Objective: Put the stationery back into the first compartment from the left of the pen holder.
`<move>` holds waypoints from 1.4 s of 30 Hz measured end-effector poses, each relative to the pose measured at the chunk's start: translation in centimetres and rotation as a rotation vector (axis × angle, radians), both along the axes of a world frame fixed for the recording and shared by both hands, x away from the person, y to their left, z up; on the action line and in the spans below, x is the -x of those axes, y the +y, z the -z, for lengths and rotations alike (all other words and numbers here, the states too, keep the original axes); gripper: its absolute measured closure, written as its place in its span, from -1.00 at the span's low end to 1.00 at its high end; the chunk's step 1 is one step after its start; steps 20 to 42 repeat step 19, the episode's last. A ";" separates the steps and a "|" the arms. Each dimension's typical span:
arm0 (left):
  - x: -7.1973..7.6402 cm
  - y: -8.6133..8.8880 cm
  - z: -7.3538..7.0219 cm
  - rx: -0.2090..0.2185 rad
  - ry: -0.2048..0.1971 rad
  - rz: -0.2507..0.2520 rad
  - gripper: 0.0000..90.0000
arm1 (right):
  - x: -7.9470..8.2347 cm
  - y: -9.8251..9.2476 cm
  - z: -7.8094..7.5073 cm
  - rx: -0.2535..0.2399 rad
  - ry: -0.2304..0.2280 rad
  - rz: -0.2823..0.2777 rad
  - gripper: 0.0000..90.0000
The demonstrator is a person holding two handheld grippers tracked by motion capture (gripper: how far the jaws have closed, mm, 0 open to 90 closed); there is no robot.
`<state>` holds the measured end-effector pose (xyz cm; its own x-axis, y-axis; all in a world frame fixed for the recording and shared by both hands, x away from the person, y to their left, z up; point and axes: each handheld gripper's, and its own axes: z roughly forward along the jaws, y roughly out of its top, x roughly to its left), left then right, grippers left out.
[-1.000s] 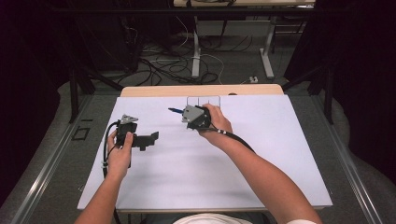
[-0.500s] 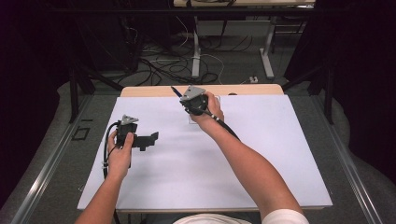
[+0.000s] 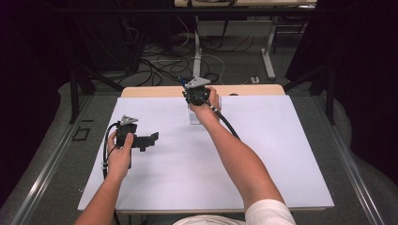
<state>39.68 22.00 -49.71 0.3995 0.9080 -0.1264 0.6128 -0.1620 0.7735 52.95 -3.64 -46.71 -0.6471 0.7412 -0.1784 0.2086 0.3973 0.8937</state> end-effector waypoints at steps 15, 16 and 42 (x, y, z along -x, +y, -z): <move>0.0 0.0 -0.2 -0.008 0.006 0.010 -1.00 | 1.7 -1.4 -0.7 -0.044 0.019 0.014 0.09; 0.0 0.0 -0.2 -0.009 0.006 0.011 -1.00 | 2.1 -1.7 -0.9 -0.058 0.022 0.014 0.08; 0.0 0.0 -0.2 -0.007 -0.001 0.002 -1.00 | 3.1 -2.6 -1.2 -0.107 0.046 0.010 -0.17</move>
